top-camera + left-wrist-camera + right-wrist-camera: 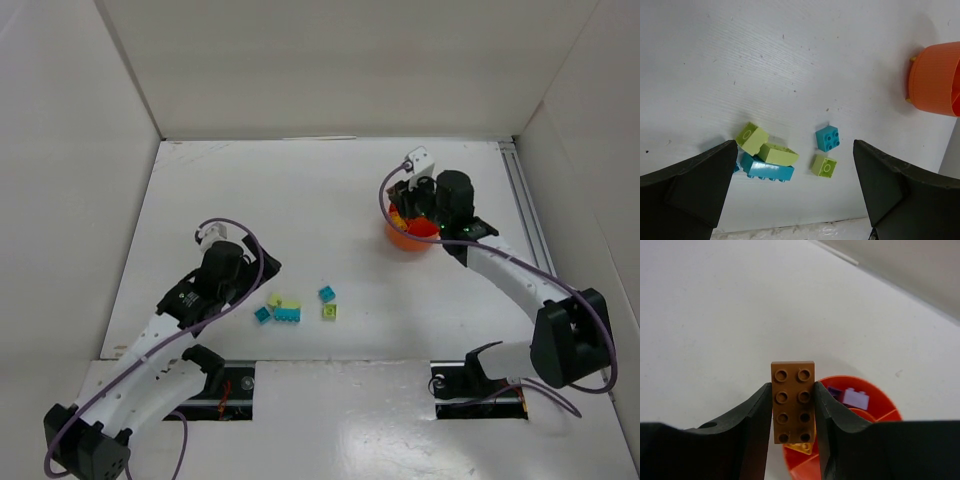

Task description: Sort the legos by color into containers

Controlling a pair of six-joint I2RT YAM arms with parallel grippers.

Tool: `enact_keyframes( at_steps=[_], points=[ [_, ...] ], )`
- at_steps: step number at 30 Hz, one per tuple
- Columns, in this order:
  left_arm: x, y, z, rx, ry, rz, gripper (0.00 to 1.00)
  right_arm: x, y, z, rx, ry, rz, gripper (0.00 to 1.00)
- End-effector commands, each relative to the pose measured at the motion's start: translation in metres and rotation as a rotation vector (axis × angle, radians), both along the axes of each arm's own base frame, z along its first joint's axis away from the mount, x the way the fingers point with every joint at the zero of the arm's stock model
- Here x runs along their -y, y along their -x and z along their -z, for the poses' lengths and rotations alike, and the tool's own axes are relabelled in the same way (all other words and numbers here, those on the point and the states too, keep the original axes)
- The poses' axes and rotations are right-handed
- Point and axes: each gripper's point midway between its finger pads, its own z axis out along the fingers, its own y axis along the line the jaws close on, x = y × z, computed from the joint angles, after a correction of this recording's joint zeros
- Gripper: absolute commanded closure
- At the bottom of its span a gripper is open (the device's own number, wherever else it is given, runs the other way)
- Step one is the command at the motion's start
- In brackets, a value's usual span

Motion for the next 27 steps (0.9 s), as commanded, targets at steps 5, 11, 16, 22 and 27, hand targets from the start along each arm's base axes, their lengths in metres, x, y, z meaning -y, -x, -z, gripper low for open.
enact_keyframes(
  at_steps=[5, 11, 16, 22, 27],
  points=[
    [0.013, -0.026, -0.024, 0.078, -0.009, 0.037, 0.0, 0.039, -0.02, -0.025, 0.152, -0.049, -0.089, 0.8],
    [0.018, -0.036, -0.02, 0.065, -0.035, 0.051, 0.0, 0.054, -0.026, -0.012, 0.169, -0.063, -0.094, 0.8],
    [0.022, -0.042, -0.017, 0.049, -0.053, 0.071, 0.0, 0.053, -0.033, -0.002, 0.162, -0.082, -0.127, 0.8],
    [0.024, -0.045, -0.022, 0.059, -0.056, 0.077, 0.0, 0.065, -0.04, 0.015, 0.146, -0.09, -0.101, 0.8],
    [0.024, -0.045, -0.022, 0.059, -0.056, 0.077, 0.0, 0.069, -0.041, 0.023, 0.132, -0.103, -0.104, 0.77]
  ],
)
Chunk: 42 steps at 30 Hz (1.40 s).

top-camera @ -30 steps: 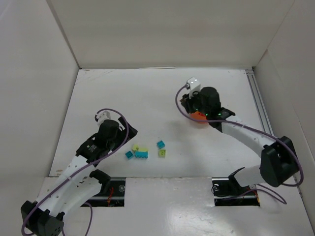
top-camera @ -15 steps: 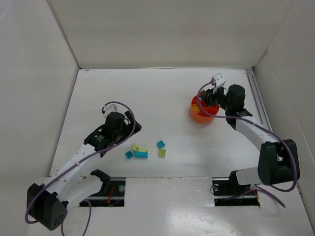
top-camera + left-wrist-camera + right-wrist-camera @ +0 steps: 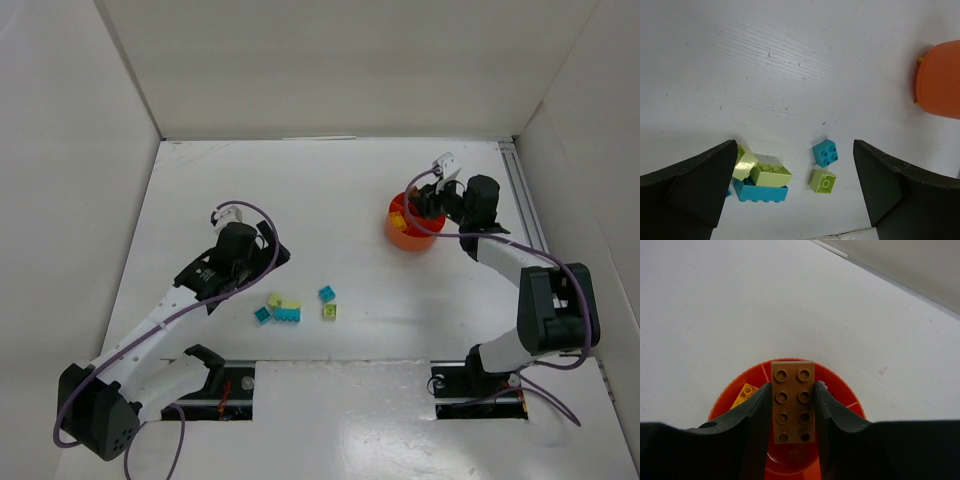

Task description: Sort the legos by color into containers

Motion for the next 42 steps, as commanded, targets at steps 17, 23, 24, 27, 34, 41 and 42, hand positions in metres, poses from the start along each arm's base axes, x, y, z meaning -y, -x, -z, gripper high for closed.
enact_keyframes(
  at_steps=[17, 23, 24, 27, 34, 41, 42],
  points=[
    [0.004, -0.005, -0.013, 0.034, 0.023, 0.011, 0.0, 0.011, 0.021, -0.028, 0.114, -0.032, 0.003, 0.25],
    [0.001, 0.001, -0.011, 0.026, 0.018, 0.011, 0.0, 0.045, 0.036, -0.016, -0.043, 0.028, 0.205, 0.0],
    [-0.001, 0.0, -0.011, 0.029, 0.012, 0.003, 0.0, 0.048, 0.039, -0.017, -0.057, 0.035, 0.224, 0.0],
    [-0.003, 0.004, -0.007, 0.004, 0.006, -0.003, 0.0, 0.064, 0.058, -0.006, -0.169, 0.073, 0.311, 0.0],
    [-0.008, 0.006, -0.011, 0.019, -0.001, -0.016, 0.0, 0.075, 0.095, 0.007, -0.367, 0.188, 0.432, 0.0],
    [-0.018, 0.015, -0.002, 0.001, -0.024, -0.041, 0.0, 0.072, 0.108, 0.011, -0.442, 0.291, 0.497, 0.0],
    [-0.018, 0.015, -0.004, 0.009, -0.02, -0.041, 0.0, 0.071, 0.108, 0.011, -0.441, 0.292, 0.506, 0.0]
  ],
)
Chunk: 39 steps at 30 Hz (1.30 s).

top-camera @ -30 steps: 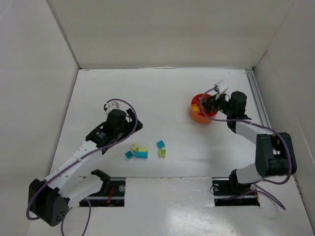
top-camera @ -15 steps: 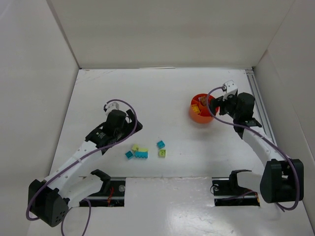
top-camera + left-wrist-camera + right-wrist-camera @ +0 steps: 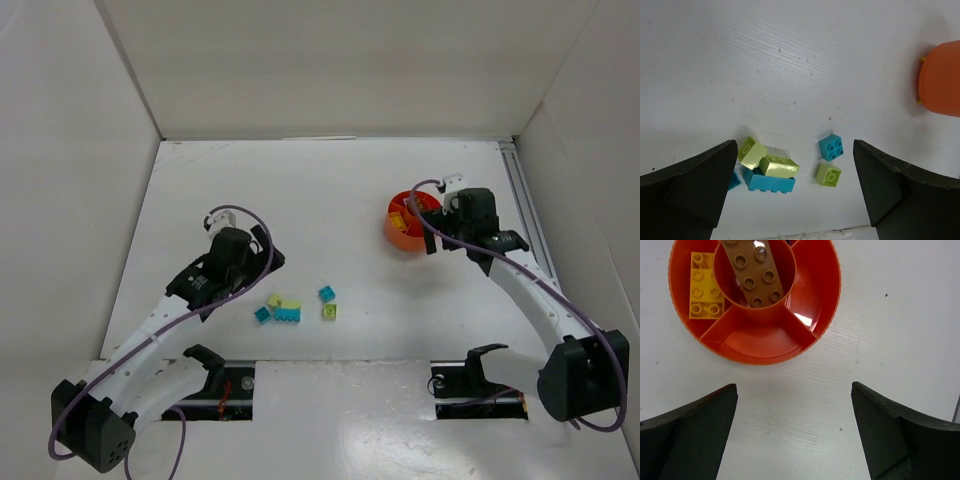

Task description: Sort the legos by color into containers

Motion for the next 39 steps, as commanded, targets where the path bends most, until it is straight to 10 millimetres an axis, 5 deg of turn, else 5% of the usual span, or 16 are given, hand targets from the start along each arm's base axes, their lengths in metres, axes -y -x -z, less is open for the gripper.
enact_keyframes(
  at_steps=[1, 12, 23, 30, 34, 39],
  points=[
    [-0.008, 0.004, -0.002, 0.014, -0.005, -0.024, 0.0, 0.008, 0.007, -0.01, -0.013, 0.038, 0.078, 0.0],
    [-0.013, 0.01, 0.011, -0.001, -0.029, -0.024, 0.0, -0.014, 0.021, -0.01, -0.042, 0.074, 0.057, 0.0],
    [-0.01, 0.023, 0.036, -0.052, 0.025, -0.036, 0.0, -0.069, 0.037, -0.014, -0.029, 0.057, -0.062, 0.0],
    [-0.01, 0.024, 0.035, -0.056, 0.033, -0.044, 0.0, -0.133, 0.06, -0.011, -0.013, -0.008, -0.263, 0.0],
    [-0.013, 0.027, 0.043, -0.075, 0.035, -0.069, 0.0, -0.187, 0.091, -0.001, -0.017, -0.076, -0.493, 0.0],
    [-0.013, 0.032, 0.056, -0.112, 0.019, -0.068, 0.0, -0.228, 0.123, 0.02, -0.036, -0.105, -0.739, 0.0]
  ],
)
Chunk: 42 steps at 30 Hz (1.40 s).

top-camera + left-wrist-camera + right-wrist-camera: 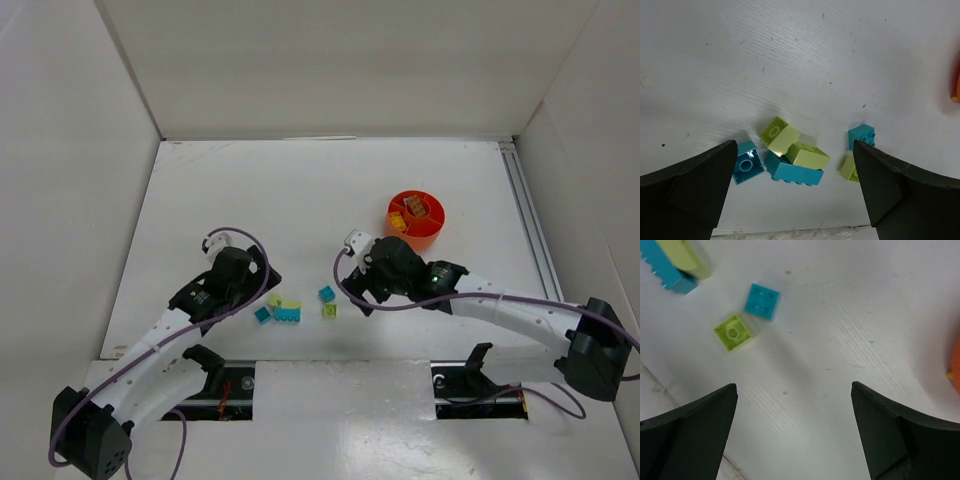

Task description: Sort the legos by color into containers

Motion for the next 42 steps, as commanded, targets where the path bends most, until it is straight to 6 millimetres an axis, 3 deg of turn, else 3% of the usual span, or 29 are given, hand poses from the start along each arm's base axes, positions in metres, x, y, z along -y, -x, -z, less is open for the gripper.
enact_keyframes(
  at_steps=[1, 6, 13, 22, 26, 28, 32, 36, 42],
  points=[
    [0.004, 0.006, 0.008, -0.021, 0.012, -0.007, 0.0, -0.039, 0.013, -0.003, 0.011, -0.094, -0.163, 0.0],
    [0.006, 0.009, 0.02, -0.043, 0.005, -0.015, 0.0, -0.066, 0.027, 0.017, -0.104, -0.18, -0.059, 0.0],
    [0.006, 0.008, 0.015, -0.028, 0.022, -0.022, 0.0, -0.078, 0.022, 0.038, -0.176, -0.26, 0.346, 0.0],
    [0.003, 0.01, 0.016, -0.025, 0.022, -0.035, 0.0, -0.094, 0.011, 0.07, -0.192, -0.193, 0.46, 0.06],
    [0.003, 0.01, 0.016, -0.025, 0.022, -0.035, 0.0, -0.106, 0.01, 0.084, -0.217, -0.163, 0.451, 0.15],
    [0.002, 0.009, 0.016, -0.02, 0.01, -0.034, 0.0, -0.105, 0.01, 0.089, -0.219, -0.151, 0.452, 0.29],
    [-0.001, 0.009, 0.011, -0.007, 0.011, -0.04, 0.0, -0.094, 0.016, 0.096, -0.241, -0.103, 0.477, 0.48],
    [0.0, 0.009, 0.009, 0.001, 0.016, -0.04, 0.0, -0.079, 0.029, 0.107, -0.277, -0.038, 0.496, 0.39],
    [0.0, 0.008, 0.008, 0.002, 0.01, -0.033, 0.0, -0.063, 0.04, 0.109, -0.29, 0.012, 0.502, 0.39]
  ],
)
